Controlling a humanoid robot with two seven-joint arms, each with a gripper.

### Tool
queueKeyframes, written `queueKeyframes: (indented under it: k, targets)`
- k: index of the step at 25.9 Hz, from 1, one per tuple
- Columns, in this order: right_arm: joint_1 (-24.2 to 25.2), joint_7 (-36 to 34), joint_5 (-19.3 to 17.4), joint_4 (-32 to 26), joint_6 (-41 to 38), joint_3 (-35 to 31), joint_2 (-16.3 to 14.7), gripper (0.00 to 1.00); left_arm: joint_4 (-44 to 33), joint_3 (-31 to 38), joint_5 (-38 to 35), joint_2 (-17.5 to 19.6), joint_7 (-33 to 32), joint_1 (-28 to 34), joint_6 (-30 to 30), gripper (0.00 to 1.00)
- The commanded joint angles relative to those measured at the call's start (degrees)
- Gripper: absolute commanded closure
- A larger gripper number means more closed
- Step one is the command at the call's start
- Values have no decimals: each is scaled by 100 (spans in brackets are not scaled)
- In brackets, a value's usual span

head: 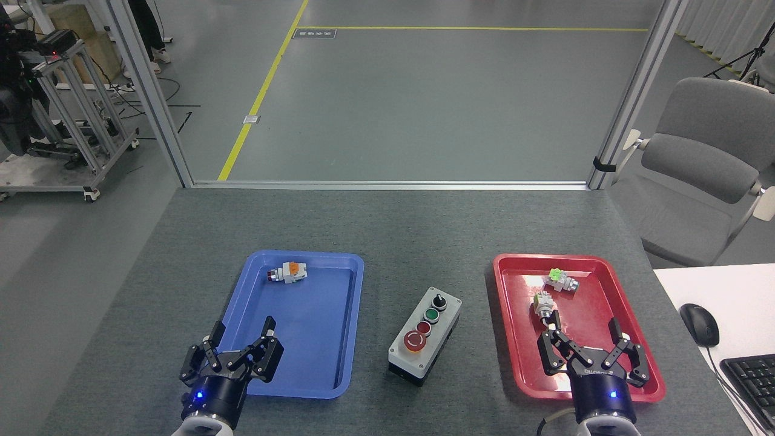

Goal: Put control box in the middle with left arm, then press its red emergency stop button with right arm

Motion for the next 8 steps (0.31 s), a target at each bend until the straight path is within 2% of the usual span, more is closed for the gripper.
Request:
queueKeyframes:
  k: [1,8]
  targets:
    - [64,10,-22,-14,124,-51,-17,2,-4,0,0,0,0,0,0,1]
    - [99,10,-31,-14,115,-33,-43,2,-4,0,0,0,0,0,0,1]
